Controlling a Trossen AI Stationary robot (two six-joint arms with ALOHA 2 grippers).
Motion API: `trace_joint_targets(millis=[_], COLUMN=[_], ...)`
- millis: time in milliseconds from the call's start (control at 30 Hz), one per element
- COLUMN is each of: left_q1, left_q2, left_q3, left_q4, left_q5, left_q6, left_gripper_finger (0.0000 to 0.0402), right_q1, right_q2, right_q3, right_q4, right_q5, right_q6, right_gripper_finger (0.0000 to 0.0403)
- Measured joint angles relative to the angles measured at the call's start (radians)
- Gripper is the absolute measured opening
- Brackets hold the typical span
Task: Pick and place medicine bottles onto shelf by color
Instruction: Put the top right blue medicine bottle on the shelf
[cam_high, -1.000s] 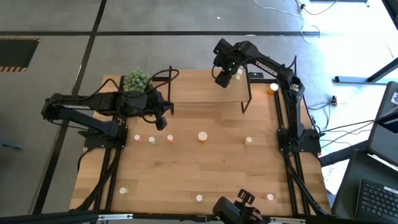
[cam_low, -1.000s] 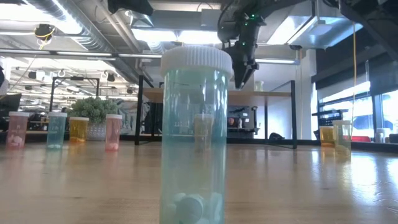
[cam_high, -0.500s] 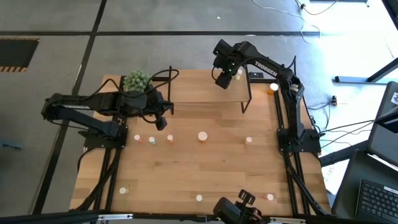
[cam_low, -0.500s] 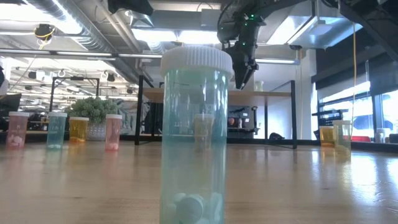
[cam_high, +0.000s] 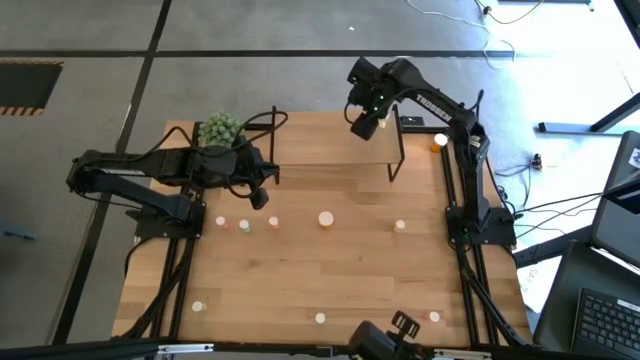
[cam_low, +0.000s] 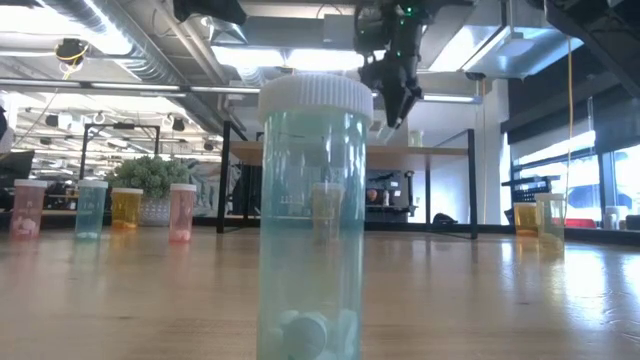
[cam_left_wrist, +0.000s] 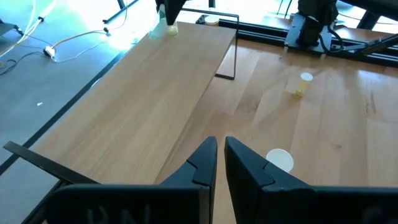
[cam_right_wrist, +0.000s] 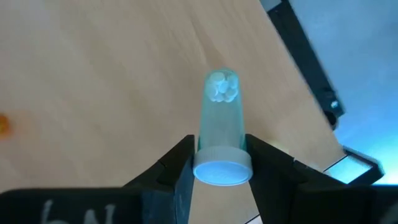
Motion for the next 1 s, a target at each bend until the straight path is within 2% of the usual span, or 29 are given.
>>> trace_joint_targets(millis=[167,300,833,1000], left_q1=[0.000,0.000,0.000,0.001], left_q2=[0.000,0.000,0.000,0.000], left_q3=[0.000,0.000,0.000,0.000], left_q4=[0.000,0.000,0.000,0.000], left_q5=[0.000,0.000,0.000,0.000], left_q6=[-0.001,-0.004,-0.011,-0.010], left_gripper_finger=[0.0028,0.0027,0.0027,0.0027], right_q1=[0.011,0.028,0.079,0.078], right_q2=[-0.002,-0.002,-0.002,-0.001], right_q3=[0.052,0.053,0.033,-0.018], right_q4=[-0.078,-0.072,-0.072,-0.071], right_q5=[-0.016,-0.018,-0.026,-0.017], right_q6=[0.022,0.022,0.046,0.037], right_gripper_finger=[0.0126,0.0124,0.0130,0.0131])
